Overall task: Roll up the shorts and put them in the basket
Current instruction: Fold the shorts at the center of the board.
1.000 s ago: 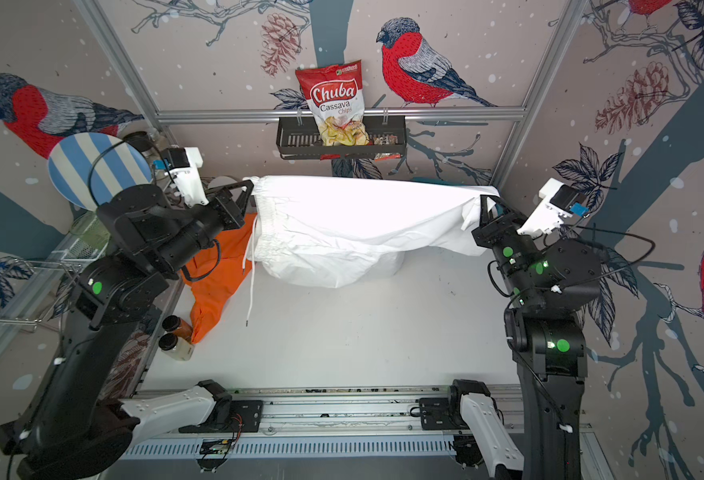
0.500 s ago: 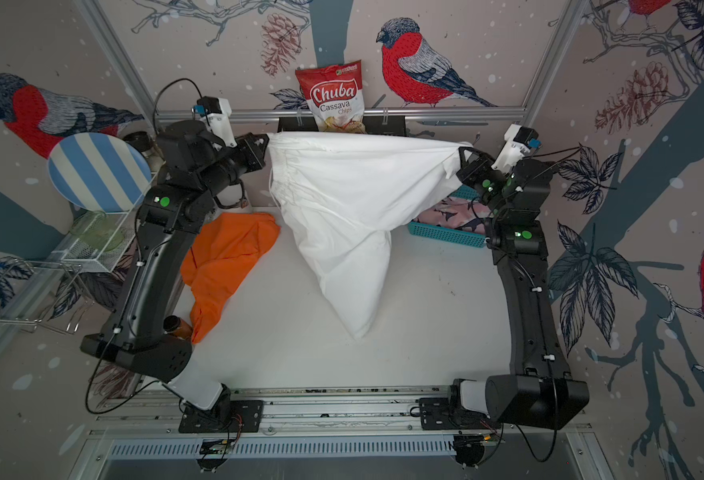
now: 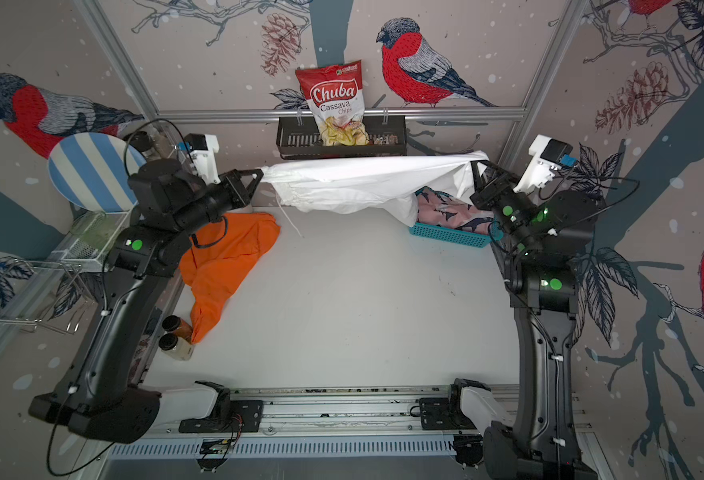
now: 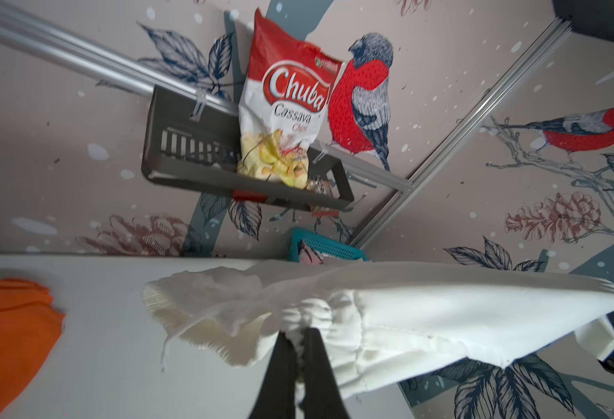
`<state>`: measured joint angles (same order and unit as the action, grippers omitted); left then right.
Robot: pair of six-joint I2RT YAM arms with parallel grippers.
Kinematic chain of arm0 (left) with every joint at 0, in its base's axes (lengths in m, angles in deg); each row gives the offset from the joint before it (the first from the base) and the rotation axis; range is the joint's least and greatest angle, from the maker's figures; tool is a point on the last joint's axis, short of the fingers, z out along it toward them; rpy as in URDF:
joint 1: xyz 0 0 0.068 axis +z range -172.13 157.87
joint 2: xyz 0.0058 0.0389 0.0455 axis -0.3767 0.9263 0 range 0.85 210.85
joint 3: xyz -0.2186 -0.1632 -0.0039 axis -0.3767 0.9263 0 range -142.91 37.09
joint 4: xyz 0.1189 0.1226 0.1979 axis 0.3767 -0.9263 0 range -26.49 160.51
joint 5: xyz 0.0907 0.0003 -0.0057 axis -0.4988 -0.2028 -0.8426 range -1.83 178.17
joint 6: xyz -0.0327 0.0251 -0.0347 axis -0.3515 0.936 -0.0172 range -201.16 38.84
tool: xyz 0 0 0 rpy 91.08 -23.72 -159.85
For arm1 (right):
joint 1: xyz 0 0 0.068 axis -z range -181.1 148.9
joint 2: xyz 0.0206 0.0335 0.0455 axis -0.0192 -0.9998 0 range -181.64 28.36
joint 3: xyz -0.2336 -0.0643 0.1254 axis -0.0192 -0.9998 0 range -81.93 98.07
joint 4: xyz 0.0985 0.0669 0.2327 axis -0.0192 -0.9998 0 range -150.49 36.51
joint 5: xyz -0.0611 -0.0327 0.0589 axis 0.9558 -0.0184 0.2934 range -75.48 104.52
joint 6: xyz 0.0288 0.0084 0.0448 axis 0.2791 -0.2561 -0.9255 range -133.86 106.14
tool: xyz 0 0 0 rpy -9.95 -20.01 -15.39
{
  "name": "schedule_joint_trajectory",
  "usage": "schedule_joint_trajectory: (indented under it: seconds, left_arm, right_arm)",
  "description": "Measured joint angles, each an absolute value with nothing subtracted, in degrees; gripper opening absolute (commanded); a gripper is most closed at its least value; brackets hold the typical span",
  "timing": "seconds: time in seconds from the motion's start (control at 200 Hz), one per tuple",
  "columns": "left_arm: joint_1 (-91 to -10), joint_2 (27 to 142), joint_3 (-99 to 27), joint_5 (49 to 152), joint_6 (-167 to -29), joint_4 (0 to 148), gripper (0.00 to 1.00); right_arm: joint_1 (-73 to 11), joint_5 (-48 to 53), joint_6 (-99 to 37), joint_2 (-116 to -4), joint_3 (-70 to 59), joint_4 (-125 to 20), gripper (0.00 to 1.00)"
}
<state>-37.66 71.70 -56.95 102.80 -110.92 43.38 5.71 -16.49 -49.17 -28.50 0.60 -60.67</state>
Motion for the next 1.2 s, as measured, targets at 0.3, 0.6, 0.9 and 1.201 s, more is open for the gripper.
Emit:
schedule_joint_trajectory:
  seconds: [0.3, 0.6, 0.9, 1.201]
  left_arm:
    - [-37.02, 44.38, -15.8, 106.3, -114.55, 45.52, 0.0]
    - [-36.91, 35.11, 3.37, 109.18, -122.0, 44.93, 0.0]
    - [-36.78, 44.38, 5.73, 103.39, -124.73, 45.61, 0.0]
    - [-36.48, 48.11, 11.96, 99.59, -130.55, 47.71, 0.0]
  right_arm:
    - [5.03, -18.19, -46.62, 2.36, -28.85, -76.72, 0.0]
    - [5.01, -20.12, -48.34, 8.52, -40.93, -82.57, 0.0]
    - [-6.01, -14.24, -49.9, -11.87, -42.86, -70.2, 0.0]
    - [-17.27, -3.11, -47.45, -52.44, -23.69, -60.43, 0.0]
